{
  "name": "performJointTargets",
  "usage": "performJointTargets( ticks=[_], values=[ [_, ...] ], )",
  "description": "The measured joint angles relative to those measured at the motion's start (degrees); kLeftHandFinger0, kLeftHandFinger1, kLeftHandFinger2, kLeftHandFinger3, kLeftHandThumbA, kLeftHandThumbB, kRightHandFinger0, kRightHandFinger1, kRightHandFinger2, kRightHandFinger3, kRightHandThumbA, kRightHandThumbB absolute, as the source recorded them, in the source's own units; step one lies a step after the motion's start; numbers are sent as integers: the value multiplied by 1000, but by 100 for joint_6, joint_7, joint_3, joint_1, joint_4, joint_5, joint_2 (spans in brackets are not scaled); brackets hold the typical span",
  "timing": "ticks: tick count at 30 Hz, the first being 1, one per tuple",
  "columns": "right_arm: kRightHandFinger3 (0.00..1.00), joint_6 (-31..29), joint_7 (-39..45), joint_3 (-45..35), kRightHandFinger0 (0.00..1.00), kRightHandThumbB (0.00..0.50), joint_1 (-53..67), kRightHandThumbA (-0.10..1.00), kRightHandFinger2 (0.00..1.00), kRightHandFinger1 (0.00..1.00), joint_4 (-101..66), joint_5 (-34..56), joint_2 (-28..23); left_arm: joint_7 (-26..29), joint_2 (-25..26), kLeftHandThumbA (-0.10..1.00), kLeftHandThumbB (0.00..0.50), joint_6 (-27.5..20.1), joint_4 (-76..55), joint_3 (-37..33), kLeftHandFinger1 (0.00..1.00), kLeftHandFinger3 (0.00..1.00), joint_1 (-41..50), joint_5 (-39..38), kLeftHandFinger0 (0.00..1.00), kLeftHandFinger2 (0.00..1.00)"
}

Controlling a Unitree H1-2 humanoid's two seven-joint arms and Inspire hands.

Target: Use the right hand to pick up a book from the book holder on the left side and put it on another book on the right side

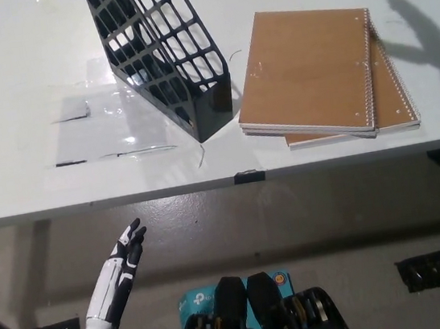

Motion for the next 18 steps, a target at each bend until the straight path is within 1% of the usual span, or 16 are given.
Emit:
performJointTargets(
  ticks=[2,3,4,5,7,8,9,10,11,12,13,14,15,16,17,18],
  values=[
    [1000,56,1,0,1000,294,314,692,1000,1000,-317,15,13,0,0,1000,156,3,33,0,1000,1000,-40,0,1000,1000],
    [1000,81,2,0,1000,325,442,766,1000,1000,-439,28,20,0,0,1000,155,5,45,0,1000,1000,-59,0,1000,1000],
    [1000,112,2,0,1000,326,640,769,1000,1000,-603,42,29,0,0,1000,155,6,60,0,1000,1000,-85,0,1000,1000],
    [1000,135,3,1,1000,307,778,732,1000,1000,-760,56,32,0,0,1000,152,8,71,0,1000,1000,-110,0,1000,1000],
    [1000,198,3,3,1000,315,1160,701,1000,1000,-1102,98,41,-1,0,1000,150,10,94,0,1000,1000,-168,0,1000,1000],
    [1000,218,4,6,1000,326,1340,733,1000,1000,-1240,117,47,-1,0,1000,151,11,104,1,1000,1000,-196,0,1000,1000],
    [1000,236,4,8,1000,333,1460,730,1000,1000,-1363,131,47,-1,0,1000,152,12,113,0,1000,1000,-221,0,1000,1000],
    [1000,255,4,12,1000,320,1634,708,1000,1000,-1519,153,47,-1,0,1000,152,13,124,1,1000,1000,-253,0,1000,1000],
    [1000,284,4,19,1000,341,1838,680,1000,1000,-1707,188,48,-1,0,1000,144,15,133,1,1000,1000,-292,0,1000,1000],
    [1000,309,4,28,1000,341,2021,667,1000,1000,-1869,219,49,-1,0,1000,142,15,138,1,1000,1000,-314,-1,1000,1000],
    [1000,328,4,35,1000,359,2157,685,1000,1000,-1998,242,49,-2,0,1000,148,16,144,1,1000,1000,-335,-1,1000,1000],
    [1000,353,4,44,1000,357,2335,686,1000,1000,-2173,269,48,-2,0,1000,149,17,158,1,1000,1000,-366,-1,1000,1000],
    [1000,371,6,55,1000,367,2518,710,1000,1000,-2352,302,49,-2,0,1000,149,18,169,1,1000,1000,-390,-1,1000,1000],
    [1000,383,7,65,1000,357,2655,729,1000,1000,-2489,335,49,-2,0,1000,148,19,180,1,1000,1000,-415,-1,1000,1000],
    [1000,400,8,82,1000,357,2831,789,1000,1000,-2669,375,50,-2,0,1000,148,20,197,2,1000,1000,-443,-1,1000,1000],
    [1000,416,11,98,1000,354,2994,776,1000,1000,-2849,417,52,-2,0,1000,147,22,211,1,1000,1000,-468,-1,1000,1000]
  ],
)
